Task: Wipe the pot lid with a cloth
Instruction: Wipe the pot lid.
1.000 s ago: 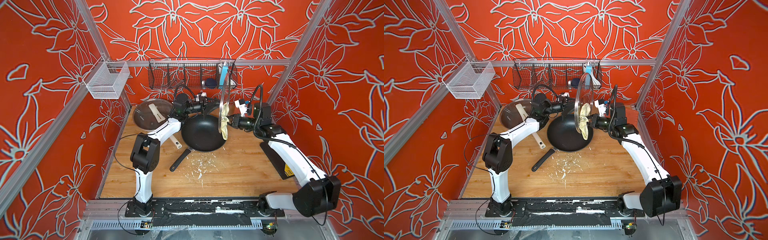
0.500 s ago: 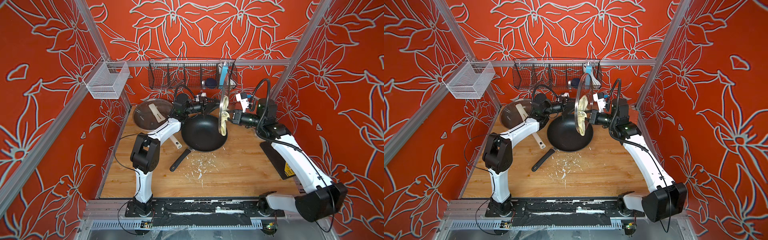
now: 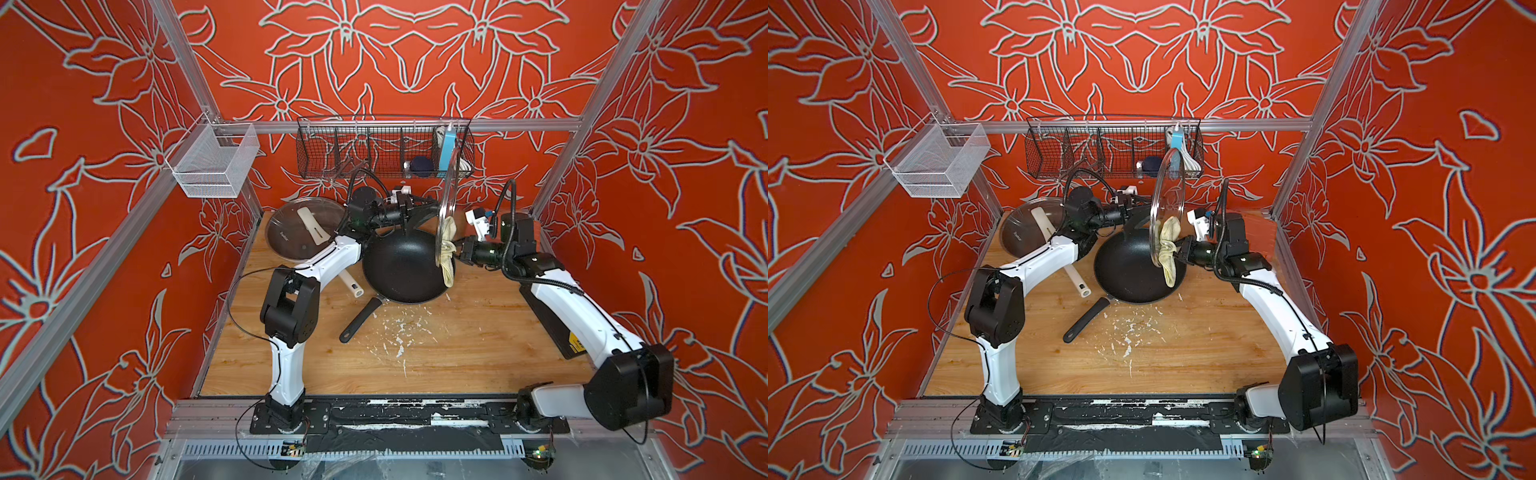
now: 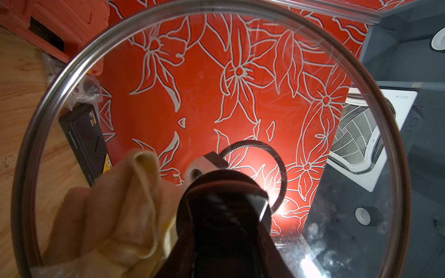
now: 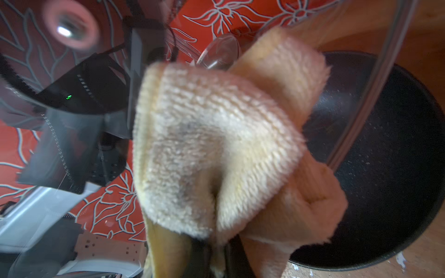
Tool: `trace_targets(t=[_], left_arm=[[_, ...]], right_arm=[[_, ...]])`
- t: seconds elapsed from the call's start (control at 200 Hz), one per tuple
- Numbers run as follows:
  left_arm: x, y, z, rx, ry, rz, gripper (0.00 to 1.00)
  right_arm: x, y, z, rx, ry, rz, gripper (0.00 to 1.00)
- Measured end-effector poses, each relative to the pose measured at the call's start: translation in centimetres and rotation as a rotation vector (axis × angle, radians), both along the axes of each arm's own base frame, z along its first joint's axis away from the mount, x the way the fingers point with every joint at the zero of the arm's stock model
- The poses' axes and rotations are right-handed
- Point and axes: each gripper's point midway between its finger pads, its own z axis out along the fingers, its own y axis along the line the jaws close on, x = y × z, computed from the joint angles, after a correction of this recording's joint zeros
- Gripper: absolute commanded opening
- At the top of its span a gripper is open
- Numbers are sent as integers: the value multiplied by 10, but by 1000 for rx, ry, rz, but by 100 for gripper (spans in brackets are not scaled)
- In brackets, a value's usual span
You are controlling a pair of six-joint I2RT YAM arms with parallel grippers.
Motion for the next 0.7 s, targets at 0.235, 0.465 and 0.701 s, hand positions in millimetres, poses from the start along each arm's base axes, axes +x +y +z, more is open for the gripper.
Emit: trace_targets(t=[0.235, 0.465, 0.701], left_arm=[[-1, 0, 0, -6, 2, -2, 0], [-2, -1, -8, -5, 26, -5, 0], [-7, -5, -13, 3, 35, -25, 0]], right_arm=[[-4, 13, 111, 133, -224, 73, 0], [23, 5, 165, 145, -345, 14, 0], [101, -31, 103, 69, -213, -163, 0]])
